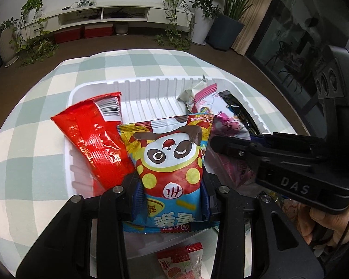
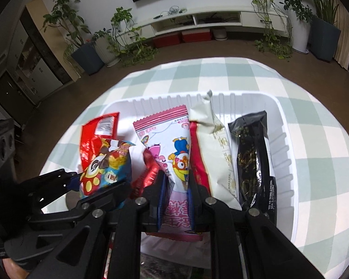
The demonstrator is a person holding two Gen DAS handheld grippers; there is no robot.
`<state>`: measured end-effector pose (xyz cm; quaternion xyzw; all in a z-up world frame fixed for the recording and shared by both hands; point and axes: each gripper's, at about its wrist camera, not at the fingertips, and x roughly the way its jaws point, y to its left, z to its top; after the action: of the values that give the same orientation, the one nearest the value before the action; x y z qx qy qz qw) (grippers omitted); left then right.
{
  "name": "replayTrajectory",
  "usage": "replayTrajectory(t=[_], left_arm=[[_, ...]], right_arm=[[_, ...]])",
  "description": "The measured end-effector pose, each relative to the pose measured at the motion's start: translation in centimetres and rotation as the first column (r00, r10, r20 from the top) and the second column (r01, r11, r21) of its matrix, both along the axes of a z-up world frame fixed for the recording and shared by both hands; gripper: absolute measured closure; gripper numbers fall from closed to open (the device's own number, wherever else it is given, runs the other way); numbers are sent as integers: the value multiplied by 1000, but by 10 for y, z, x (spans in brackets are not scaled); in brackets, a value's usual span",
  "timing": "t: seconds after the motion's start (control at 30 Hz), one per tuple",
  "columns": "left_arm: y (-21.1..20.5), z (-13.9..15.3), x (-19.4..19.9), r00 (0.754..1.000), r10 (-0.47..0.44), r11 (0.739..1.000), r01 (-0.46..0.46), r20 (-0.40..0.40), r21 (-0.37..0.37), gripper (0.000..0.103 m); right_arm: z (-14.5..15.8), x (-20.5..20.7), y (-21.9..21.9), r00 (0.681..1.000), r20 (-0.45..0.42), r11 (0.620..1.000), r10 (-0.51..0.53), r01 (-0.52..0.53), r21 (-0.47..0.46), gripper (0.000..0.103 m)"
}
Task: Organize snacks
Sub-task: 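Open both grippers and withdraw them from the tray, then grasp the small red-and-white fruit candy packet with the left gripper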
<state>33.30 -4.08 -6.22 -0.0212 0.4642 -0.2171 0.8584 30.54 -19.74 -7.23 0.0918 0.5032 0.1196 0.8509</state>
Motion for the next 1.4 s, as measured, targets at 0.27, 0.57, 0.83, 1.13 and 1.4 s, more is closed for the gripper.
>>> replayTrajectory(t=[0.27,0.57,0.83,1.13,1.4], left_arm=[[-4,-2,-1,1000,-2,1000,2,-3,1,64],[-2,1,-5,1000,6,1000,-6,8,11,54],[0,8,-12,1000,10,1000,-11,24,6,45],[12,45,-50,992,32,999,-32,121,3,0],[32,56,-111,975,47,997,-60,216,55,0]], right_arm=[[-3,-1,6,1000,-2,1000,2,-2,-29,85],[2,-4,4,1000,8,999,3,-2,-40,84],[10,-10,1,1000,23,999,4,-3,-47,76],[63,-41,-9,989,147,1000,-28,27,8,27],[101,-120,-30,966,253,991,-56,22,135,10]])
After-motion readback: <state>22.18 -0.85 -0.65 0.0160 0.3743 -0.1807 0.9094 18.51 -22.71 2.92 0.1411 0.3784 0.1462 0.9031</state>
